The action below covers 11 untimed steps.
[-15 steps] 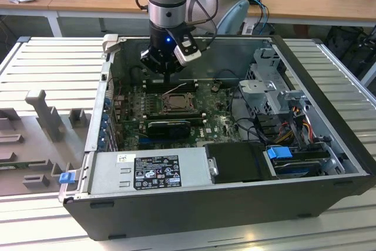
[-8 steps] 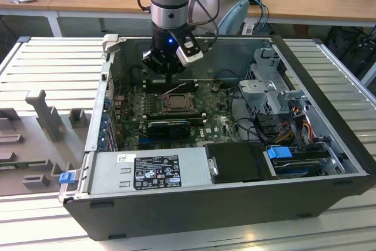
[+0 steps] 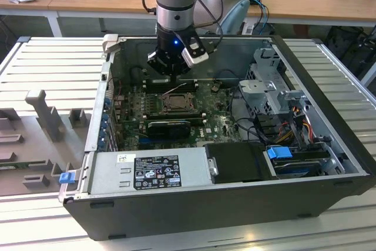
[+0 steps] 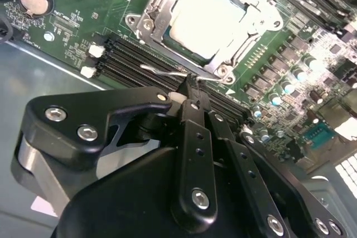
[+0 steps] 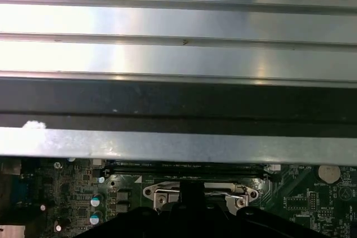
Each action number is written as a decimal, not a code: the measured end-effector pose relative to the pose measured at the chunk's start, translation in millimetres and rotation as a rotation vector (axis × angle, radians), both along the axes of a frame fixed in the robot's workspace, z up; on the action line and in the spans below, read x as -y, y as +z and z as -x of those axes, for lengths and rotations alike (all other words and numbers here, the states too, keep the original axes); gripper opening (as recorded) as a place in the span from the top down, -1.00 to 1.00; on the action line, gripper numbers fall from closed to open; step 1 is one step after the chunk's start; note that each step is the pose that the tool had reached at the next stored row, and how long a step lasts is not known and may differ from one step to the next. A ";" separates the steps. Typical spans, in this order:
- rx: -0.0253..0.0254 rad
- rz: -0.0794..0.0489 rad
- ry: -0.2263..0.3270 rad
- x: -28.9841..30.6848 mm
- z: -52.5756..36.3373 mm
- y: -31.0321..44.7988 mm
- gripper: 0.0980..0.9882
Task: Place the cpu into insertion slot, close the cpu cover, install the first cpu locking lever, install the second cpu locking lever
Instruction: 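Install the first cpu locking lever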
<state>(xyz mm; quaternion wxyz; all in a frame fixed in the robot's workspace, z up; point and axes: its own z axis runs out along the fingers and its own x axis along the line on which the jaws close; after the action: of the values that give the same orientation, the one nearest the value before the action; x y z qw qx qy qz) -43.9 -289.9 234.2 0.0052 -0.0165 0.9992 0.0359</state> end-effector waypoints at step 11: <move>0.0000 0.000 0.014 -4.1 -11.2 -5.5 0.98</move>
<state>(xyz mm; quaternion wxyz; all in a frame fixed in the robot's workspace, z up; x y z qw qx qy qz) -32.7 -285.8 228.7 0.0050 -0.0236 0.9991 0.0360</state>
